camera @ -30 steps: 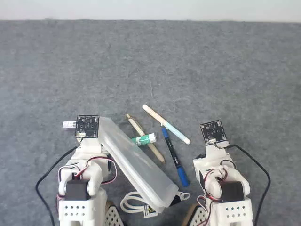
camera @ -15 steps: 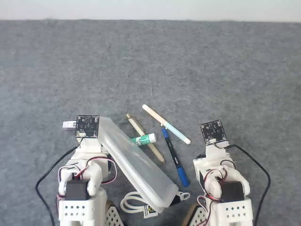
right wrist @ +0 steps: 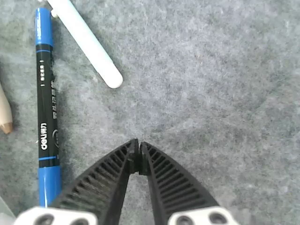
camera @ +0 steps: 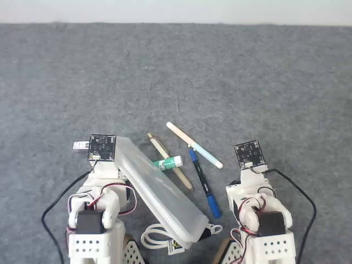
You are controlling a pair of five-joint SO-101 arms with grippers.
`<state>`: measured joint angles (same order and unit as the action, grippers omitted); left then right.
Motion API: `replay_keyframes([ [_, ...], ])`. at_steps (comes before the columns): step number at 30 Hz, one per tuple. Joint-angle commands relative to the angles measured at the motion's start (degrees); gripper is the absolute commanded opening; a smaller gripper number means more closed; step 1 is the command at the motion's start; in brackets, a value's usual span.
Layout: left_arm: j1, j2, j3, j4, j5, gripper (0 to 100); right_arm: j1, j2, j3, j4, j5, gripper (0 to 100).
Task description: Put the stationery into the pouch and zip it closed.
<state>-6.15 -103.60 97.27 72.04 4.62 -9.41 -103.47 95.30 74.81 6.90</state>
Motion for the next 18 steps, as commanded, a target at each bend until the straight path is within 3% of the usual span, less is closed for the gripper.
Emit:
replay_keyframes([
  [1, -0.09, -0.79, -0.75, 0.35, -0.44, 1, 0.31, -0.57, 1.14, 0.31, -0.44, 0.8],
  [10, 0.53, -0.79, -0.75, 0.35, -0.44, 1, 0.31, -0.57, 1.14, 0.31, -0.44, 0.8],
  [18, 6.15, -0.79, -0.75, 0.35, -0.53, 1, 0.31, -0.57, 1.14, 0.31, -0.44, 0.8],
])
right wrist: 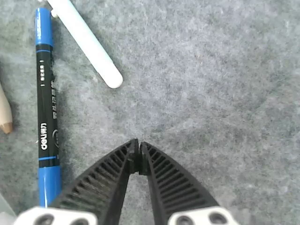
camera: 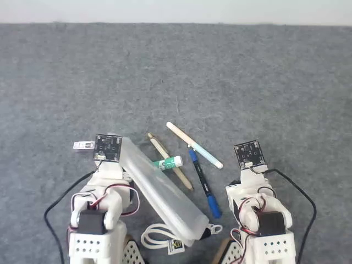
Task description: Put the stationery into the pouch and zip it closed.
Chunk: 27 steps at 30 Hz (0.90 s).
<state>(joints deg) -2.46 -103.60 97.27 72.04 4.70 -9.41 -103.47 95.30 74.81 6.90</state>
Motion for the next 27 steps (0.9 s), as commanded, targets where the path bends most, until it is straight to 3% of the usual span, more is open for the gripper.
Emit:
replay_keyframes([
  [1, 3.34, -0.88, -0.75, 0.00, -0.79, 1, 0.31, -0.57, 1.14, 0.31, -0.44, 0.8],
  [11, 2.02, -0.97, -10.24, -0.79, -0.88, 1, 0.31, -0.57, 1.14, 0.31, -0.44, 0.8],
  [18, 10.73, -0.97, -17.45, -3.87, -4.48, 2, 0.22, -0.57, 1.14, 0.31, -0.44, 0.8],
  [21, 14.07, -0.97, -17.27, -4.13, -7.21, 9, 0.22, -0.57, 1.14, 0.31, -0.44, 0.8],
  [27, 17.67, -0.97, -17.19, -5.80, -5.54, 31, 0.22, -0.57, 1.14, 0.31, -0.62, 0.8],
])
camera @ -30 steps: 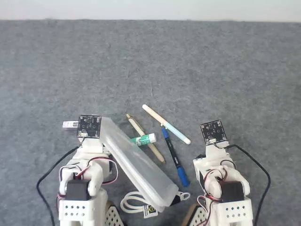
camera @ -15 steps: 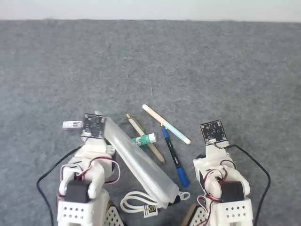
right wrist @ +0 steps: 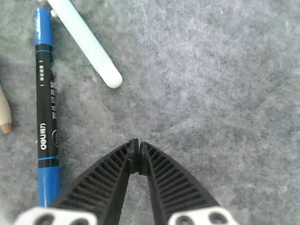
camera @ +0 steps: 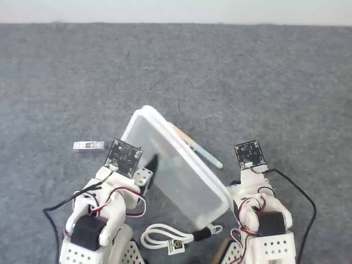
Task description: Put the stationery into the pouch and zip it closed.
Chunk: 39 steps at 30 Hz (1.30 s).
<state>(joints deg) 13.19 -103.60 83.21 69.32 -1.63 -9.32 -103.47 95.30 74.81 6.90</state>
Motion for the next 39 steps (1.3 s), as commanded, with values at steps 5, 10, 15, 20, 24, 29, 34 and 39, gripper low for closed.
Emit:
replay_keyframes([
  [5, -0.26, -0.97, -5.58, -1.32, 2.73, 32, 0.13, -0.57, 1.14, 0.31, -0.62, 0.8],
  [10, -8.26, -0.97, -8.66, 1.05, 2.73, 32, 0.13, -0.57, 1.14, 0.31, -0.62, 0.8],
  [15, -14.24, -0.97, -6.99, 0.79, 3.08, 32, -0.04, -0.57, 1.14, -0.40, -0.79, 0.9],
  [20, -21.19, -0.97, -4.79, -0.09, 6.24, 32, 0.48, -0.57, 1.14, -0.48, -0.35, 0.8],
  [24, -27.69, -0.97, -4.18, -1.93, 9.58, 32, 4.88, -0.57, -1.41, -0.48, -0.35, 0.7],
  [29, -32.97, -0.97, -4.00, -2.64, 11.60, 32, 17.54, -0.57, -11.69, -2.24, -0.35, 0.7],
  [34, -33.85, -0.97, -2.42, -4.31, 12.31, 32, 20.09, -0.57, -19.96, -3.82, -0.70, 0.7],
  [39, -33.93, -0.97, -0.22, -7.03, 12.31, 32, 19.91, -0.48, -25.58, -1.80, -0.62, 0.6],
])
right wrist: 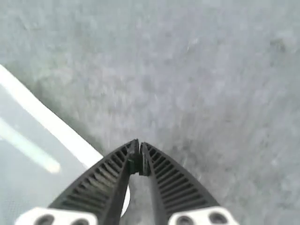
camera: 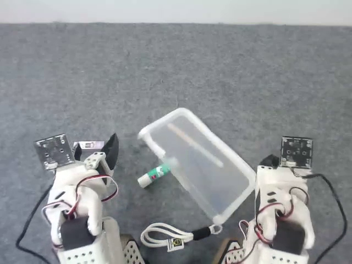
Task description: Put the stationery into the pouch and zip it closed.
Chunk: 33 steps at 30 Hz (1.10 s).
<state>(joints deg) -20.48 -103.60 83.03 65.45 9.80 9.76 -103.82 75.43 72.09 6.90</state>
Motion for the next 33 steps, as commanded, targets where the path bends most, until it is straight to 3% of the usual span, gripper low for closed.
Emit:
replay_keyframes([
  [1, -0.26, -0.97, 0.04, -3.16, 0.88, 32, -0.13, -0.13, -7.38, 2.68, -0.44, 0.6],
  [6, -0.26, -0.97, 0.04, -3.16, 0.88, 32, -8.66, 7.16, -18.02, 14.37, -0.70, 0.6],
  [10, -0.26, -0.97, 0.13, -3.16, 0.88, 32, -10.51, 21.67, -24.09, 18.51, -0.35, 0.6],
  [17, -0.26, -0.97, 0.22, -3.16, 0.79, 32, -21.23, 43.74, -26.90, 19.38, -0.70, 0.6],
  [33, -0.26, -0.97, 1.98, -5.19, 0.62, 32, -40.04, 63.78, -30.15, 18.86, -0.70, 0.6],
])
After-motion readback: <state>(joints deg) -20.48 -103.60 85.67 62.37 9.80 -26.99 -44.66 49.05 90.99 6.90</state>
